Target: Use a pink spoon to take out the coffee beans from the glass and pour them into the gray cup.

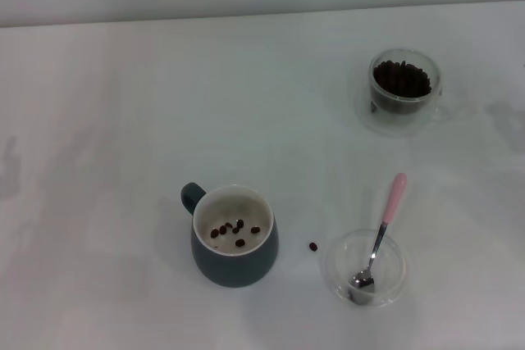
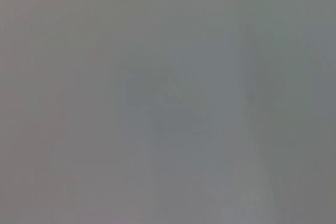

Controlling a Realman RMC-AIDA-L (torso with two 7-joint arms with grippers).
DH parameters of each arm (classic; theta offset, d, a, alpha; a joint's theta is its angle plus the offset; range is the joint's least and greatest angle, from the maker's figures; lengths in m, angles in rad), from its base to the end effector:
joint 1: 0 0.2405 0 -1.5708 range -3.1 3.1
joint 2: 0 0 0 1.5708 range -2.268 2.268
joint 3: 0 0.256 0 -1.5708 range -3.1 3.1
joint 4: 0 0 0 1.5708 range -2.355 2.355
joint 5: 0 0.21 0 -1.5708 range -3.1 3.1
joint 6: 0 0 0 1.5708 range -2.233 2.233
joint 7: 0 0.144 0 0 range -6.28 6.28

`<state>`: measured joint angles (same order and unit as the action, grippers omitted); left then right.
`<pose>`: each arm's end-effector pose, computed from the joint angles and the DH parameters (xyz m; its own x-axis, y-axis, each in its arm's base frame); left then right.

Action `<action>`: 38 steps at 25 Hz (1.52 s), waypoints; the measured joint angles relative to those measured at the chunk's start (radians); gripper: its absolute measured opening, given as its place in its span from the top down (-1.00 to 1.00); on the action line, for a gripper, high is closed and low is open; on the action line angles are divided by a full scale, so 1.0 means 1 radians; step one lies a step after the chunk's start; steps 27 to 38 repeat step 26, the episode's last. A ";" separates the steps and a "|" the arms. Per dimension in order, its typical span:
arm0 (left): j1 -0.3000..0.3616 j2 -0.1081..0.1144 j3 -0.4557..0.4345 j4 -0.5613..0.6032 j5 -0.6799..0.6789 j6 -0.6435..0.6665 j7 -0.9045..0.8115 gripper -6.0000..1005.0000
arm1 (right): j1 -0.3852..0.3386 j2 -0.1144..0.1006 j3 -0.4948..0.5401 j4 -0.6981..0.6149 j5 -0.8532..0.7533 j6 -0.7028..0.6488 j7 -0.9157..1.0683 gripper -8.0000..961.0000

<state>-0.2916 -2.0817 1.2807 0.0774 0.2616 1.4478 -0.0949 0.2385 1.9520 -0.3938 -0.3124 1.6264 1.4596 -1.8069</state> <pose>-0.3530 0.2723 0.0174 0.8096 -0.1952 0.5535 0.5389 -0.1265 -0.8328 0.3904 0.2611 0.0813 0.2514 -0.2493 -0.9352 -0.9342 -0.3152 -0.1671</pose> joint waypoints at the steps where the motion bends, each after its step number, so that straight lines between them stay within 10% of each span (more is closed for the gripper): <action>1: 0.000 -0.001 0.000 0.002 -0.006 0.001 0.000 0.18 | 0.001 0.008 0.042 0.001 0.000 -0.013 -0.033 0.46; 19: -0.028 -0.010 0.002 -0.003 -0.123 0.015 -0.029 0.18 | 0.056 0.048 0.200 0.092 0.159 -0.201 -0.642 0.46; 38: -0.046 -0.010 0.002 -0.005 -0.125 0.013 -0.099 0.18 | 0.069 0.050 0.202 0.109 0.166 -0.209 -0.720 0.46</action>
